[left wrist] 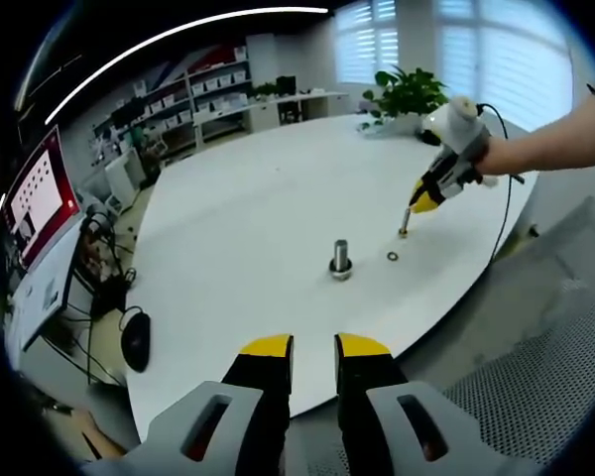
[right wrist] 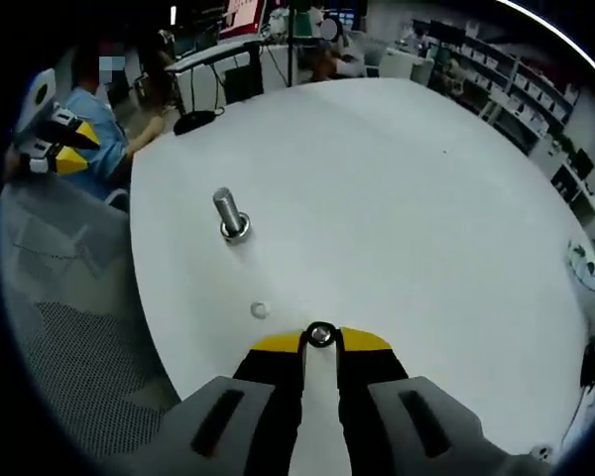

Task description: Place the washer onto the threaded stud by aligning its center hole with the stud, sliding it down to the base, and recovering from edge contact or off-axis alignment until the washer reaches the visible bottom stop.

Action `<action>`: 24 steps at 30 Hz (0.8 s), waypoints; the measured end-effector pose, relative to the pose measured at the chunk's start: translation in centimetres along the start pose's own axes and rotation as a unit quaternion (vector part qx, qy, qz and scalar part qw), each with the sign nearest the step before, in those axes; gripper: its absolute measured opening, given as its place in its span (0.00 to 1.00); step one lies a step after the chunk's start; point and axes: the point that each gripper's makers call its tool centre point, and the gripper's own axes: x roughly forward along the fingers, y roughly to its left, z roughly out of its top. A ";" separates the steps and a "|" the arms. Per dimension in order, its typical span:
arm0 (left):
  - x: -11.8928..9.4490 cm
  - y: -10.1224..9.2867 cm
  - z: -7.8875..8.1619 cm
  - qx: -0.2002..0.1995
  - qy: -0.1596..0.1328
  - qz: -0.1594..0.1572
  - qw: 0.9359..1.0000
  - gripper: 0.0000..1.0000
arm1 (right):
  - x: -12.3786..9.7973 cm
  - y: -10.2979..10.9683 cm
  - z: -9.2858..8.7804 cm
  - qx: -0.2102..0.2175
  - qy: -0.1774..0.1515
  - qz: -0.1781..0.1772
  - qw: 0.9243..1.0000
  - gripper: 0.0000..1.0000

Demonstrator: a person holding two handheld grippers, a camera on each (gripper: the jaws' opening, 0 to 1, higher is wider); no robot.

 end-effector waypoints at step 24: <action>0.0 0.1 -0.2 -0.001 0.004 0.003 1.000 0.14 | 3.6 0.5 -1.6 -0.023 0.059 0.022 0.998 0.14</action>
